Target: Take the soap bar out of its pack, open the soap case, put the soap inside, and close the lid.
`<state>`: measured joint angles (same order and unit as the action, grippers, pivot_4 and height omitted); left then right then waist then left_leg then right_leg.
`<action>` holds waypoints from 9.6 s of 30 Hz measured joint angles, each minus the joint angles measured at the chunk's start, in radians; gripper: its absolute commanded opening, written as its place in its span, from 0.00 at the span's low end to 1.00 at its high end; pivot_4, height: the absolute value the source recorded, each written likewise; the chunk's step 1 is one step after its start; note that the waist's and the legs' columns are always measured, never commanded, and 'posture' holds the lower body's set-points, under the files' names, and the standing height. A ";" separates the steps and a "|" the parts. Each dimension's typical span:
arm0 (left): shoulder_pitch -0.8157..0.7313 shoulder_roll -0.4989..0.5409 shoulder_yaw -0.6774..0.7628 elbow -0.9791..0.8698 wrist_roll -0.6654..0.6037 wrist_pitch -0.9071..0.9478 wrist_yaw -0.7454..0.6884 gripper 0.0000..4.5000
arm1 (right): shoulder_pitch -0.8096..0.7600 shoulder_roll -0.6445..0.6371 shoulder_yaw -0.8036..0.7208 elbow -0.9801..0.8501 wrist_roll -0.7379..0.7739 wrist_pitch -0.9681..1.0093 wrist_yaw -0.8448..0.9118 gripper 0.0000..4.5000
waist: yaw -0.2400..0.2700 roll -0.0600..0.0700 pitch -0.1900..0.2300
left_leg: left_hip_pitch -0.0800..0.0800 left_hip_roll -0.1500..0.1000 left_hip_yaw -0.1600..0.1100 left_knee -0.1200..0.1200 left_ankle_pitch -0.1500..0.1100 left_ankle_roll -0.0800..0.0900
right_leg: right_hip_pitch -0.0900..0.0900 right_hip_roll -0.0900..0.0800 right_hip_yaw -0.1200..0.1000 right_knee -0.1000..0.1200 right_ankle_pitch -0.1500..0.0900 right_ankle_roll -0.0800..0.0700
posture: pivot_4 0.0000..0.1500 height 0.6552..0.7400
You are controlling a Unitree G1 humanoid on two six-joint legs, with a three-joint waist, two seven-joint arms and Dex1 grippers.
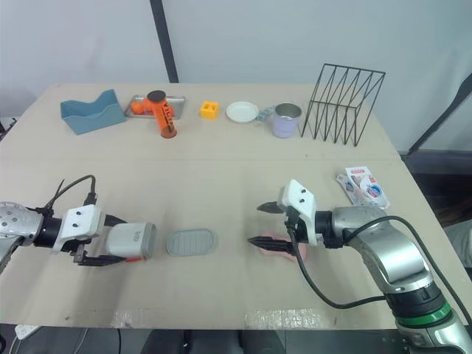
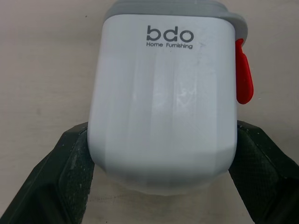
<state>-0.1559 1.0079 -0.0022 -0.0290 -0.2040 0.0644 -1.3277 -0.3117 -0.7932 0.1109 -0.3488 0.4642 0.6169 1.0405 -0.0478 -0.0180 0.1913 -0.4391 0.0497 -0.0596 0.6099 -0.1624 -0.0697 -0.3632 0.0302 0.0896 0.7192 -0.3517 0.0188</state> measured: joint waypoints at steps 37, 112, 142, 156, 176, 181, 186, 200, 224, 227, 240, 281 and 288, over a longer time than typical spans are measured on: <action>0.042 0.012 0.020 0.119 -0.015 -0.026 -0.004 0.89 | -0.023 0.040 0.016 0.020 -0.020 -0.002 -0.015 0.99 | -0.003 0.000 -0.001 | 0.002 0.001 0.001 -0.001 0.000 0.000 | 0.000 0.000 -0.001 0.001 0.001 -0.001 | 1.00 0.97; 0.071 -0.005 0.038 0.095 -0.038 -0.056 0.005 1.00 | -0.054 0.077 0.040 0.036 -0.029 0.000 -0.017 1.00 | 0.000 -0.001 -0.001 | 0.001 0.002 0.000 -0.001 0.001 -0.001 | -0.001 0.001 -0.003 0.001 0.001 -0.003 | 1.00 0.97; 0.041 -0.027 0.042 0.054 -0.090 0.021 0.007 1.00 | -0.085 0.085 0.053 0.050 -0.038 -0.001 -0.009 1.00 | 0.000 -0.001 -0.001 | 0.001 0.002 -0.001 -0.001 0.001 -0.001 | -0.001 0.000 -0.003 0.001 0.001 -0.003 | 1.00 0.97; 0.062 0.005 0.130 -0.009 -0.134 0.075 0.024 1.00 | -0.088 0.086 0.054 0.051 -0.038 -0.002 0.006 1.00 | 0.000 -0.001 -0.001 | 0.001 0.002 0.000 -0.001 0.001 -0.001 | -0.001 0.000 -0.003 0.001 0.001 -0.002 | 1.00 0.97; 0.055 -0.051 0.209 -0.323 -0.269 0.193 0.109 1.00 | -0.098 0.045 0.048 0.061 -0.042 -0.024 0.054 1.00 | 0.001 -0.001 -0.001 | 0.001 0.002 0.000 -0.001 0.001 -0.001 | 0.000 0.001 -0.003 0.000 0.001 -0.002 | 1.00 0.97; 0.027 -0.093 0.151 -0.334 -0.244 0.184 0.145 1.00 | -0.098 0.027 0.048 0.062 -0.056 -0.030 0.056 1.00 | 0.000 -0.001 -0.001 | 0.001 0.002 0.000 -0.001 0.001 -0.001 | 0.000 0.001 -0.003 0.000 0.001 -0.003 | 1.00 0.97; 0.023 -0.160 0.053 -0.374 -0.308 0.249 0.141 1.00 | -0.099 -0.064 0.025 0.073 -0.085 -0.034 0.070 1.00 | 0.000 -0.001 -0.001 | 0.001 0.001 -0.001 -0.001 0.001 -0.001 | 0.000 0.001 -0.003 0.000 0.001 -0.002 | 1.00 0.97; 0.065 -0.179 0.010 -0.268 -0.252 0.127 0.081 1.00 | 0.011 -0.291 -0.049 -0.067 -0.069 0.034 0.138 1.00 | 0.000 0.000 -0.001 | 0.001 0.001 0.000 -0.001 0.001 -0.001 | 0.000 0.000 -0.002 0.000 0.001 -0.002 | 1.00 0.97; 0.070 -0.197 0.006 -0.258 -0.226 0.087 0.097 1.00 | -0.015 -0.273 0.135 -0.140 -0.180 0.169 0.061 1.00 | 0.001 -0.001 -0.001 | 0.001 0.001 -0.001 -0.001 0.001 -0.001 | 0.000 0.000 -0.003 0.000 0.001 -0.002 | 1.00 0.97; 0.070 -0.197 0.006 -0.261 -0.225 0.087 0.102 1.00 | -0.031 -0.264 0.167 -0.147 -0.195 0.187 0.050 1.00 | 0.000 -0.001 -0.001 | 0.001 0.001 -0.001 -0.001 0.001 -0.001 | 0.000 0.000 -0.003 0.000 0.001 -0.002 | 1.00 0.97; 0.070 -0.197 0.006 -0.279 -0.210 0.091 0.129 1.00 | -0.100 -0.239 0.245 -0.118 -0.265 0.207 0.044 0.35 | 0.001 -0.001 -0.001 | 0.001 0.001 -0.001 -0.001 0.001 -0.001 | 0.000 0.000 -0.003 0.000 0.001 -0.002 | 1.00 0.97; 0.204 -0.004 0.224 -0.245 -0.196 0.072 0.055 1.00 | -0.486 0.205 0.420 0.129 -0.235 0.103 0.117 0.35 | 0.000 0.000 0.000 | 0.001 0.002 -0.001 -0.002 0.001 -0.001 | -0.001 0.000 -0.005 0.000 0.002 -0.003 | 1.00 0.97; 0.212 -0.004 0.227 -0.234 -0.187 0.062 0.054 1.00 | -0.512 0.235 0.451 0.171 -0.245 0.087 0.144 0.35 | 0.000 0.000 0.000 | 0.001 0.002 -0.001 -0.002 0.001 -0.001 | -0.002 0.000 -0.005 0.000 0.002 -0.003 | 1.00 0.97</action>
<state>0.0563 1.0040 0.2248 -0.2632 -0.3905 0.1264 -1.2733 -0.8241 -0.5580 0.5620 -0.1775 0.2193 0.7036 1.1842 -0.0483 -0.0185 0.1908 -0.4385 0.0522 -0.0606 0.6082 -0.1615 -0.0711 -0.3648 0.0300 0.0849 0.7192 -0.3498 0.0153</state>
